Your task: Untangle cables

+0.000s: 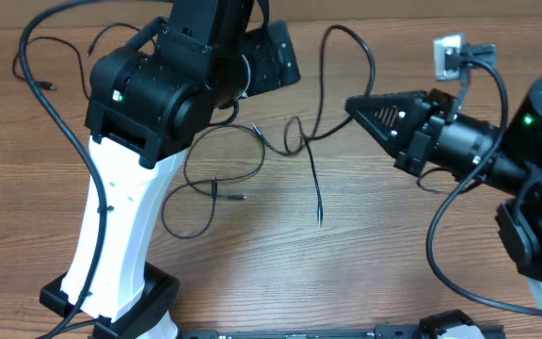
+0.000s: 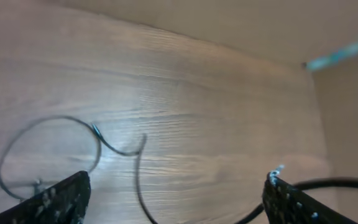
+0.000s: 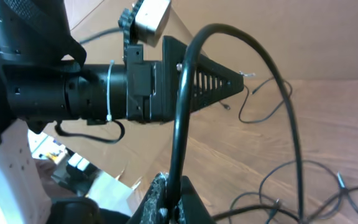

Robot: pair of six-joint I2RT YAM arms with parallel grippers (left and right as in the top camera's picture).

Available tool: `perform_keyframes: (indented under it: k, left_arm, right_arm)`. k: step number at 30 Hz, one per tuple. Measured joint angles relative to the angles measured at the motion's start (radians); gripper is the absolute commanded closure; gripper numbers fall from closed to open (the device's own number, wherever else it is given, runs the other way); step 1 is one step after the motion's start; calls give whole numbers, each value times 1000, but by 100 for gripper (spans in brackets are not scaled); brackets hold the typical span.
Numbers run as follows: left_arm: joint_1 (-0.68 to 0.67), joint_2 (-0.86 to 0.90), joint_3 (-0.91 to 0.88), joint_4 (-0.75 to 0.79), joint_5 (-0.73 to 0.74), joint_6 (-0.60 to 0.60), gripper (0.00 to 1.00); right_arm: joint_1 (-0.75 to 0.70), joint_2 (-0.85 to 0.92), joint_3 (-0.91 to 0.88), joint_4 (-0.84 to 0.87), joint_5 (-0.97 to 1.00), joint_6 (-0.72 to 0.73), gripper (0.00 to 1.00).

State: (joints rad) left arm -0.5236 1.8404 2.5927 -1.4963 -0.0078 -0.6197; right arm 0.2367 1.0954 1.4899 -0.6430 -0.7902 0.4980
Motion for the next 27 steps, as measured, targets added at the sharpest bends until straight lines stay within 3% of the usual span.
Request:
perform_keyframes:
  k: [6, 15, 27]
  left_arm:
    - [0, 0, 0, -1, 219, 297, 6]
    - [0, 69, 0, -148, 459, 607, 0]
    - [0, 165, 0, -127, 585, 745, 1]
  right_arm:
    - [0, 6, 0, -2, -85, 33, 96]
    - [-26, 6, 0, 95, -129, 145, 96]
    - [-100, 7, 0, 258, -191, 306, 96]
